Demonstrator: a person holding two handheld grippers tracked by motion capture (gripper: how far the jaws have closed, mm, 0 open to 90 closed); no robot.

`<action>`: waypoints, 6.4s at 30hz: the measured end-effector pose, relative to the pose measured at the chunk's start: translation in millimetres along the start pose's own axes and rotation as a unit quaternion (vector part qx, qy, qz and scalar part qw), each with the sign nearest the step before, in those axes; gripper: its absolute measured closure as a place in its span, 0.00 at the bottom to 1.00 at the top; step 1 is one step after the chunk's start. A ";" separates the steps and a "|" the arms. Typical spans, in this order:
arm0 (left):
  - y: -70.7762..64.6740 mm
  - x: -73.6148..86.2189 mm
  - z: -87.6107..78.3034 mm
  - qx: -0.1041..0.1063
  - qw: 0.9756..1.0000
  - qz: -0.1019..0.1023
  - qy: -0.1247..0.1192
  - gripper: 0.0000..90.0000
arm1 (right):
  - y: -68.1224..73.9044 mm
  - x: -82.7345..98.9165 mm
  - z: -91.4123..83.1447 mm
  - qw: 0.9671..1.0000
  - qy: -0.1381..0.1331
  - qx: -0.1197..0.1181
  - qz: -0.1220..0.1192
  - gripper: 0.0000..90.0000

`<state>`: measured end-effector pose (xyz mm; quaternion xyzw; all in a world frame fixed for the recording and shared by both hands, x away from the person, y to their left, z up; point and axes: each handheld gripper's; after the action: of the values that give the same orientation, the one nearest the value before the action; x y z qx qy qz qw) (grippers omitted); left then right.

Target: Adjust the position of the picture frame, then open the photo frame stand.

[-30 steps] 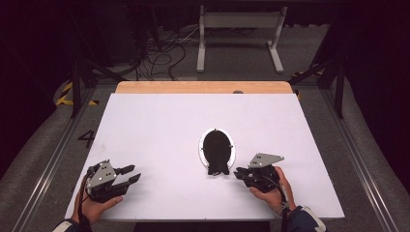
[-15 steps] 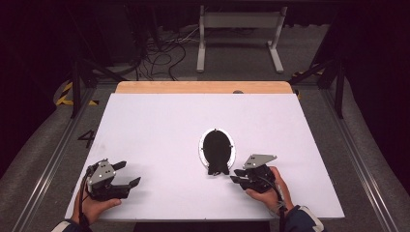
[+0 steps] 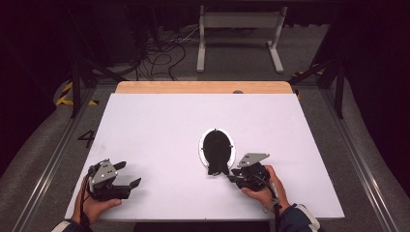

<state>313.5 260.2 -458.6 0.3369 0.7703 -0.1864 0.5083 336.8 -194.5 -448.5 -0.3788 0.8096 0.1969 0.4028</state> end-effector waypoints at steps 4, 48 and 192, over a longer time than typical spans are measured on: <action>0.1 0.7 2.3 0.003 1.000 0.002 0.005 0.22 | -0.4 0.8 0.5 1.000 0.000 0.000 0.002 0.79; -7.0 -1.2 18.7 0.022 0.999 0.016 0.038 0.20 | -34.4 6.1 13.5 0.961 -0.086 -0.125 0.233 0.63; -49.4 -82.6 159.2 0.108 0.986 0.086 -0.088 0.65 | -15.2 -13.0 27.4 0.984 -0.120 -0.093 0.099 0.83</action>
<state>404.3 98.0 -452.2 0.4370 0.6659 -0.2532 0.5490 367.4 -181.1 -454.7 -0.3063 0.7673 0.3540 0.4384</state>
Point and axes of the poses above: each handheld gripper's, and its own axes: z roughly forward along the jaws, x roughly out of its underside, y roughly to its left, and after that the axes turned 12 degrees about -y, right-handed
